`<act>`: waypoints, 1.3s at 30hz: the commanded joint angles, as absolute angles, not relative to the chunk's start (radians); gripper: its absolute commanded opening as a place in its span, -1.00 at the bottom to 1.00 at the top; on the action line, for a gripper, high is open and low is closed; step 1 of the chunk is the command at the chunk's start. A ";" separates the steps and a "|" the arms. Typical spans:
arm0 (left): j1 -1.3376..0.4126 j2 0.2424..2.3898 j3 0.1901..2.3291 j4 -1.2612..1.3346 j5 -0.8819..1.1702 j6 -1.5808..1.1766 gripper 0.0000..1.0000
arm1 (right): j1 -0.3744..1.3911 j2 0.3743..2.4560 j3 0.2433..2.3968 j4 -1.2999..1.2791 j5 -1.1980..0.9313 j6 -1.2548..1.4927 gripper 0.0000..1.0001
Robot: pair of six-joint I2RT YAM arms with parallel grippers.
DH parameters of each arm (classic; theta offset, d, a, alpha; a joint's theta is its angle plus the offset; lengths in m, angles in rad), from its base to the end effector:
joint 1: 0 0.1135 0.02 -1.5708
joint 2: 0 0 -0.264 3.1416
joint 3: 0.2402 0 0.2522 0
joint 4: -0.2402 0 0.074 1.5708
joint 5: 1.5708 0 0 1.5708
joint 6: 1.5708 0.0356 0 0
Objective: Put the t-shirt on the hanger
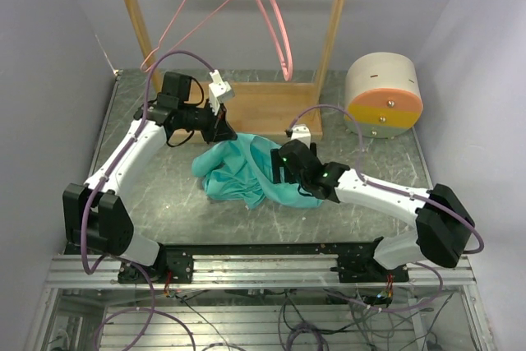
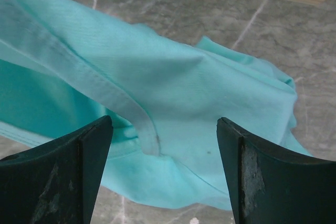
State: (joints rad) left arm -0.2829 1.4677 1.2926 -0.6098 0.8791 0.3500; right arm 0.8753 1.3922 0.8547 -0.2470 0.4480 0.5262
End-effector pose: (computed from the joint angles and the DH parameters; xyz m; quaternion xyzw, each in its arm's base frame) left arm 0.2928 -0.1137 0.3242 0.4150 0.7438 -0.3813 0.3595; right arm 0.1972 0.2122 0.2245 -0.0726 0.9017 0.0840 0.4178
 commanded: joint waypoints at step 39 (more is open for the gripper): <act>-0.395 1.498 1.010 -0.343 0.614 0.714 0.53 | 0.726 1.416 0.920 -0.471 0.528 0.399 -1.00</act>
State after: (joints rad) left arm -0.3836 1.5314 1.0470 -0.4461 0.6357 0.6609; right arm 0.7277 1.4117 0.9356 -0.5110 0.5594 0.4126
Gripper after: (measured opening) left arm 0.710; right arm 0.018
